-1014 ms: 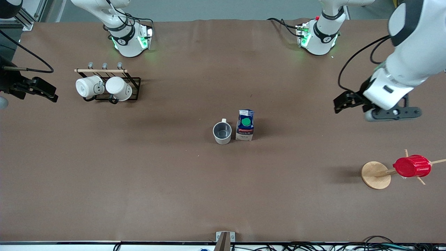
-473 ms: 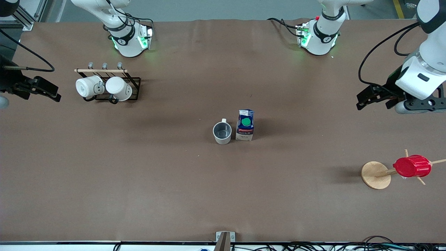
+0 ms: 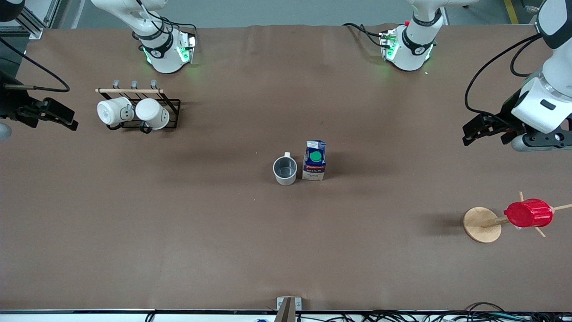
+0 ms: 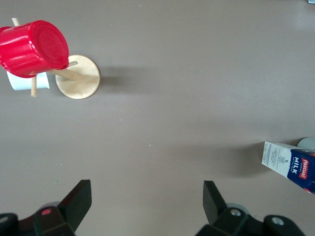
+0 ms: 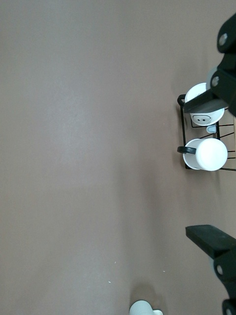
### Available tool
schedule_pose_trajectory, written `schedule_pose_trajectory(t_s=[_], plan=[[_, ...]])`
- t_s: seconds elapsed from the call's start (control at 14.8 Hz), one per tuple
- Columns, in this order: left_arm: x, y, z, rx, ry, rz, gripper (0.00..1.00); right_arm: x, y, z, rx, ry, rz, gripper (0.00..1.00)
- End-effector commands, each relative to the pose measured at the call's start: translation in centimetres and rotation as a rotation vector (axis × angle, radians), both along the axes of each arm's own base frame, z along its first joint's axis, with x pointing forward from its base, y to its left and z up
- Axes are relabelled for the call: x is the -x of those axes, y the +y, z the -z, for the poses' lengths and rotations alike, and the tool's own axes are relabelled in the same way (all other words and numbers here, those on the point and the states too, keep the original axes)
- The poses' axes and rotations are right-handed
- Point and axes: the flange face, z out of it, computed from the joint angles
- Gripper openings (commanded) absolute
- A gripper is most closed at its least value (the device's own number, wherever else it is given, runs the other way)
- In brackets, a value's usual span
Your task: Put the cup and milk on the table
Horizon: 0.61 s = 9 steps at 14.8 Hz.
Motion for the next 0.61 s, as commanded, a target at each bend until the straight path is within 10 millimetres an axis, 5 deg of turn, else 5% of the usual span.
schedule_pose_trajectory(t_s=[0.0, 0.54], plan=[[-0.55, -0.10, 0.01, -0.020, -0.002, 0.021, 1.00, 0.73, -0.19, -0.38, -0.006, -0.001, -0.007, 1.00], [-0.30, 0.07, -0.61, -0.018, -0.012, 0.001, 1.00, 0.73, -0.18, -0.38, -0.008, -0.001, -0.007, 1.00]])
